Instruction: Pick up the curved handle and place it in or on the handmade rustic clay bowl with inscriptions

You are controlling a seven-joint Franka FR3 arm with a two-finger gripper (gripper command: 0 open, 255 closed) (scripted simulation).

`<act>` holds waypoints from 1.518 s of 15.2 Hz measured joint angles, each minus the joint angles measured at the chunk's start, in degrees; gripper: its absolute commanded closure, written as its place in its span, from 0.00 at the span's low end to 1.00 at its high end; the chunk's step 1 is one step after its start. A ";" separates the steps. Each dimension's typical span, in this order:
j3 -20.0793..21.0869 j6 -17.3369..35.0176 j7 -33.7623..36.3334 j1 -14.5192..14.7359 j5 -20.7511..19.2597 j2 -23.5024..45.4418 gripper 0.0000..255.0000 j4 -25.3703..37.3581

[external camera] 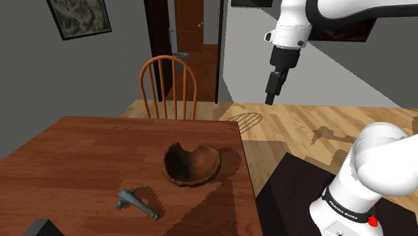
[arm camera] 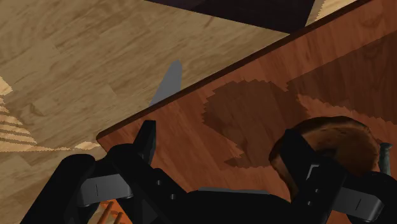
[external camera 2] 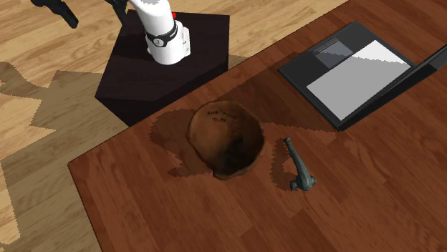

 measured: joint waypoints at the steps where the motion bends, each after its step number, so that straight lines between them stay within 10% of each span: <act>1: 0.00 0.00 0.00 0.00 0.00 0.00 0.00 0.00; 23: 17.49 26.22 14.67 7.44 8.92 33.42 0.00 8.70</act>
